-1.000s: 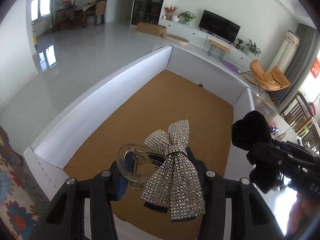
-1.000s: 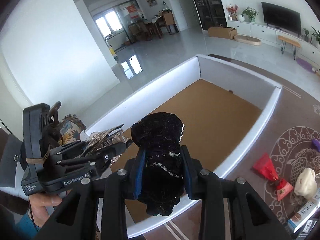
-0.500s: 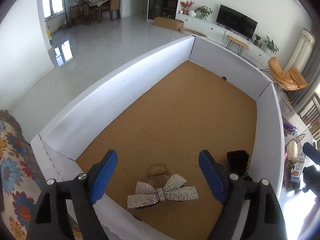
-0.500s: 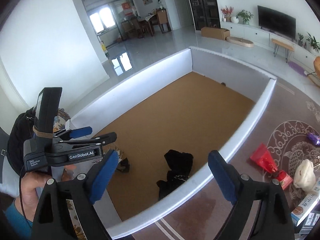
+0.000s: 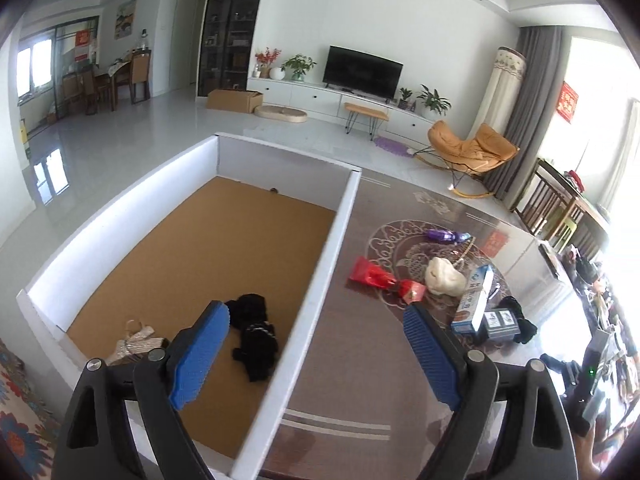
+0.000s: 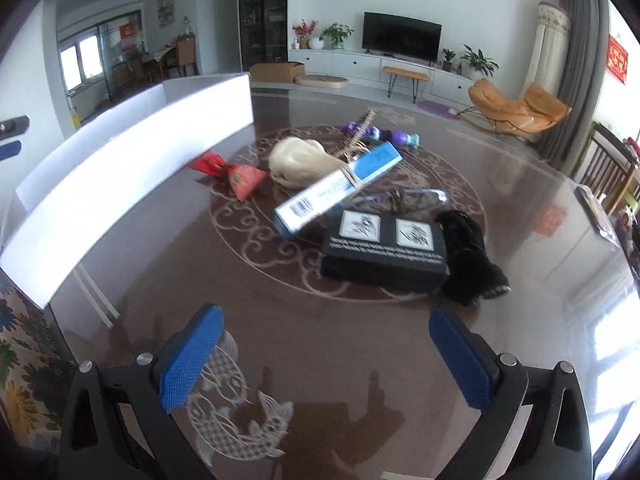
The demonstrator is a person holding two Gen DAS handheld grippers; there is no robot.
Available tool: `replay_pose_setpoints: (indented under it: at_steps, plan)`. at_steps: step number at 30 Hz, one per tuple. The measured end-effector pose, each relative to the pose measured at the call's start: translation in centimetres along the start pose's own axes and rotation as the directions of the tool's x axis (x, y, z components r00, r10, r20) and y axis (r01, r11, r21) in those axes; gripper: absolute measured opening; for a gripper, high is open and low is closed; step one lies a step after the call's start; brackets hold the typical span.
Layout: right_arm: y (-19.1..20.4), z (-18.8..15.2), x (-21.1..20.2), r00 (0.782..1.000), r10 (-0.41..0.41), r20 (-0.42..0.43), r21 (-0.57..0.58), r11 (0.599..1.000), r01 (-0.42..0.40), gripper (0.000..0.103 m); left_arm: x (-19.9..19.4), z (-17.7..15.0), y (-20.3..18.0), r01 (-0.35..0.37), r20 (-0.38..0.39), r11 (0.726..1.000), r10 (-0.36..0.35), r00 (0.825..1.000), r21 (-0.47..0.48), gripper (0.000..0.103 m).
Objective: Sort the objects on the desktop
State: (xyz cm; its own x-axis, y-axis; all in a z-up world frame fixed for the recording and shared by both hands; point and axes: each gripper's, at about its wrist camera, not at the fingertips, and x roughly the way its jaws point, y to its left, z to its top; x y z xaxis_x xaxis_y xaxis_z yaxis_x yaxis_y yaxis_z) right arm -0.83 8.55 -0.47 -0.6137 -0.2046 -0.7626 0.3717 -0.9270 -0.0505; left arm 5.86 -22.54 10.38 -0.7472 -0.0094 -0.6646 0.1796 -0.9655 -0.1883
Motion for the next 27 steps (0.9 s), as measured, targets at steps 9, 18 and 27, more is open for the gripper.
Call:
replay_pose_setpoints:
  at_steps: [9, 18, 27]
  plan:
    - [-6.8, -2.9, 2.4, 0.993, -0.013, -0.118, 0.086, 0.996, 0.023, 0.103, 8.9, -4.9, -10.0, 0.078, -0.175, 0.991, -0.058, 0.983, 0.109, 0.098]
    - [-8.1, -2.4, 4.7, 0.996, -0.014, -0.082, 0.078, 0.997, 0.02, 0.103, 18.3, -8.2, -14.3, 0.029, -0.285, 0.984, 0.023, 0.958, 0.175, 0.098]
    - [-8.5, -2.0, 4.8, 0.996, -0.015, -0.084, 0.087, 0.996, 0.022, 0.103, 20.4, -6.7, -16.0, -0.005, -0.232, 0.969, 0.065, 0.971, 0.247, 0.103]
